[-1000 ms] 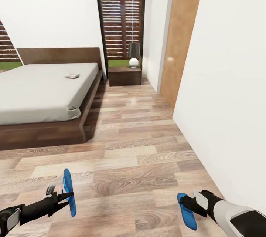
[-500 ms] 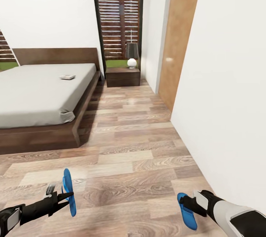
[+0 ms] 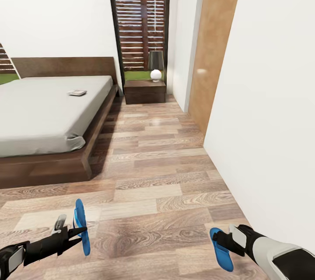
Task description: In the bedroom, move the book from the bed onto either nightstand, and place the two sandals side by side next to the bed.
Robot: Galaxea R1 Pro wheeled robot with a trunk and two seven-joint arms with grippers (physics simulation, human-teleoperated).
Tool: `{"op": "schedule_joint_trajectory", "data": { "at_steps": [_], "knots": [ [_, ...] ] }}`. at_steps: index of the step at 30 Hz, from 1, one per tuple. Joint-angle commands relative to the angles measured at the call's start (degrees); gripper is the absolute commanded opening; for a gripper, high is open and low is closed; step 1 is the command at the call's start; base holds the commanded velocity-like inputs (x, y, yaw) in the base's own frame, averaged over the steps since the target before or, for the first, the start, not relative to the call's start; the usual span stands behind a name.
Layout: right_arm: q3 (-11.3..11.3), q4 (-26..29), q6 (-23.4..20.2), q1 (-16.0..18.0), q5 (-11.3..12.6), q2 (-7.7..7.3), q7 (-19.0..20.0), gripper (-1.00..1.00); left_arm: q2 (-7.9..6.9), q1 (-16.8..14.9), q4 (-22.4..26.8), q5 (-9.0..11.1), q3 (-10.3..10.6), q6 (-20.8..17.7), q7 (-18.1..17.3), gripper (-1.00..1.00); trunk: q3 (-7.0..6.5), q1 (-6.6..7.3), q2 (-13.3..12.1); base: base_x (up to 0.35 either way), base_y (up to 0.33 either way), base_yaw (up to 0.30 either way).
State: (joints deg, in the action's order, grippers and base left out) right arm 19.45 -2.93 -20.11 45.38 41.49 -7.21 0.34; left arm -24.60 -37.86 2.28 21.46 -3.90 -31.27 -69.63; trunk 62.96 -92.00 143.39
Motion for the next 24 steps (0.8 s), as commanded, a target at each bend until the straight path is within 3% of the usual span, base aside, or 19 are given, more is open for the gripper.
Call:
{"op": "schedule_joint_trajectory", "data": {
  "at_steps": [1,24],
  "knots": [
    [0.50,-0.06,-0.17,0.05,0.60,0.01,0.01,-1.00,-0.01,-0.02,0.00,-0.28,-0.41,-0.55,-0.15,-1.00,0.05,-0.01,0.02,0.183,-0.005,0.000],
    [0.50,-0.06,-0.14,0.05,0.54,0.01,0.01,-1.00,-0.06,-0.02,0.00,-0.28,-0.41,-0.55,-0.24,-1.00,0.05,-0.01,0.02,0.200,-0.071,0.000]
  ]
}}
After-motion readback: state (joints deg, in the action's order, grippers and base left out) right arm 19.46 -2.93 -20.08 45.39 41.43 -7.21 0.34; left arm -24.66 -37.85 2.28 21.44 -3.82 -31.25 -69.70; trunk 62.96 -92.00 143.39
